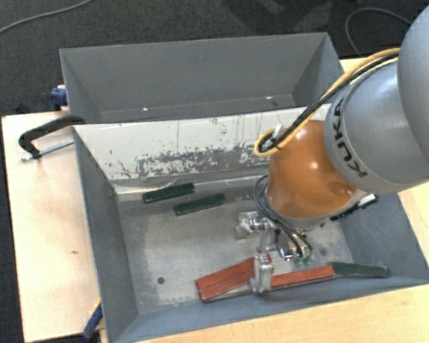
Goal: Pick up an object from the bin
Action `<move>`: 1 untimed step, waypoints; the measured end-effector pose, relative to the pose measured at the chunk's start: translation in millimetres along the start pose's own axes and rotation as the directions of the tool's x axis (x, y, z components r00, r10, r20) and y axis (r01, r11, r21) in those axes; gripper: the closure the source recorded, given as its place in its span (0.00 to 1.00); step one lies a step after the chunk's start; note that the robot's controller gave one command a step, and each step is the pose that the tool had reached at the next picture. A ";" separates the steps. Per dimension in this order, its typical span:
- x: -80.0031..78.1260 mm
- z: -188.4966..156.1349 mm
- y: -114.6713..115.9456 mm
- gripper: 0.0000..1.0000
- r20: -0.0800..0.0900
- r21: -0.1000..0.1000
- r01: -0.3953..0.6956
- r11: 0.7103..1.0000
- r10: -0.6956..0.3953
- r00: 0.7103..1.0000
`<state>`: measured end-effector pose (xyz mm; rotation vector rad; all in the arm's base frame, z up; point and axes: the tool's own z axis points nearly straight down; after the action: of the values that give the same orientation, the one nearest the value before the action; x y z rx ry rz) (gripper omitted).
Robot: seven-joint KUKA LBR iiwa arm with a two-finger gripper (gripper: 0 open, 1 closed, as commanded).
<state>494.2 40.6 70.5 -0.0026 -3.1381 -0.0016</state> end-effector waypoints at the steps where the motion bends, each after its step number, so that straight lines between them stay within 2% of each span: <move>1: -1.4 -2.4 -0.5 1.00 0.005 -0.001 -0.003 1.000 0.003 1.000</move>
Offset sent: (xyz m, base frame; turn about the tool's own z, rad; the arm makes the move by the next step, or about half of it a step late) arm 0.0000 0.0000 0.0000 0.0000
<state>495.6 40.0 72.9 -0.0071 -3.1428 -0.0031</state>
